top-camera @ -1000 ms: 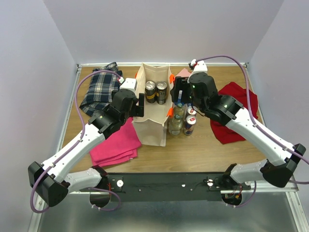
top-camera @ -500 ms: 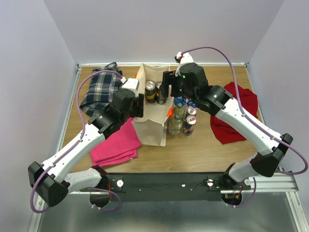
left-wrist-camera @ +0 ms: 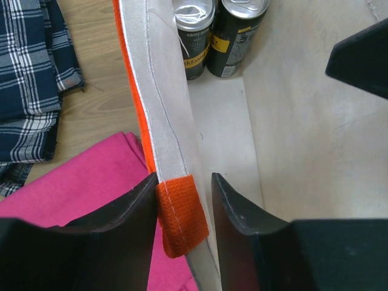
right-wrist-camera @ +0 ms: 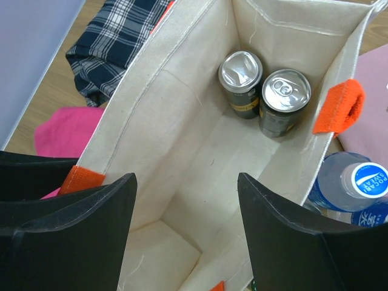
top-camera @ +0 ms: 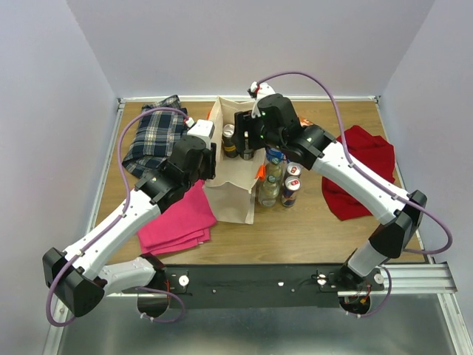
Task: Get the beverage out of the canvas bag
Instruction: Take out the drink from the canvas bag.
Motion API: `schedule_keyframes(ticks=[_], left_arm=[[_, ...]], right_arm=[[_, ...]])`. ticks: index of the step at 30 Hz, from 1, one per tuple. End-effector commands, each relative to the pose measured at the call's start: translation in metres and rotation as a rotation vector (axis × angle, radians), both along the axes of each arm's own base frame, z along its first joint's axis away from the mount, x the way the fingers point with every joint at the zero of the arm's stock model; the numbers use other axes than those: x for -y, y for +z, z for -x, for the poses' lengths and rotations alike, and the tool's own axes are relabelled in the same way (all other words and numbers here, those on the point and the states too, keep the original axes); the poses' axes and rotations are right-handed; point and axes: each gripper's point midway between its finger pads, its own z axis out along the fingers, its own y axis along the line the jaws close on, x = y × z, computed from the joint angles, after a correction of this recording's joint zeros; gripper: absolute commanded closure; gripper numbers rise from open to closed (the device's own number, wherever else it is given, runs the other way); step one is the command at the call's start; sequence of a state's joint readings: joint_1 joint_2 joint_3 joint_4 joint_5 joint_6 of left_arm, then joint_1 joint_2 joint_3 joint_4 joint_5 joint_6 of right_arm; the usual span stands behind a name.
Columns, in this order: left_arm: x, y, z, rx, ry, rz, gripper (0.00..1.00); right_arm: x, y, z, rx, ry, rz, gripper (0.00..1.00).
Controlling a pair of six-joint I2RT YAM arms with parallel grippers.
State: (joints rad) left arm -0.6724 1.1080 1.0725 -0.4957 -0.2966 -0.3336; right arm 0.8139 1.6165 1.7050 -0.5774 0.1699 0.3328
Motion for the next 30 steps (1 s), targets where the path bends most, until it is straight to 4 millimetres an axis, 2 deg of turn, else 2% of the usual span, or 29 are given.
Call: schedule_keyframes(ticks=[1,7,9,19,20,28,30], left_arm=[[0.0,0.006,0.001,0.022,-0.016,0.018,0.53],[-0.001,0.008,0.001,0.029,-0.016,0.013,0.62],[-0.001,0.009,0.001,0.032,-0.016,0.014,0.69],[-0.004,0.011,0.004,0.051,-0.024,0.007,0.83],[-0.003,0.012,0.004,0.051,-0.032,0.008,0.87],[-0.004,0.013,0.008,0.059,-0.055,0.002,0.89],[-0.005,0.014,0.009,0.065,-0.056,0.003,0.93]], right_arm=[[-0.012,0.01,-0.001,0.008,0.047,-0.027,0.25],[-0.016,0.003,-0.004,-0.006,0.048,-0.02,0.25],[-0.017,0.0,-0.004,-0.011,0.049,-0.017,0.25],[-0.023,-0.02,-0.004,-0.06,0.062,-0.001,0.26],[-0.024,-0.02,-0.005,-0.062,0.062,0.0,0.26],[-0.026,-0.031,-0.013,-0.075,0.05,0.047,0.26],[-0.025,-0.038,-0.016,-0.08,0.04,0.075,0.26]])
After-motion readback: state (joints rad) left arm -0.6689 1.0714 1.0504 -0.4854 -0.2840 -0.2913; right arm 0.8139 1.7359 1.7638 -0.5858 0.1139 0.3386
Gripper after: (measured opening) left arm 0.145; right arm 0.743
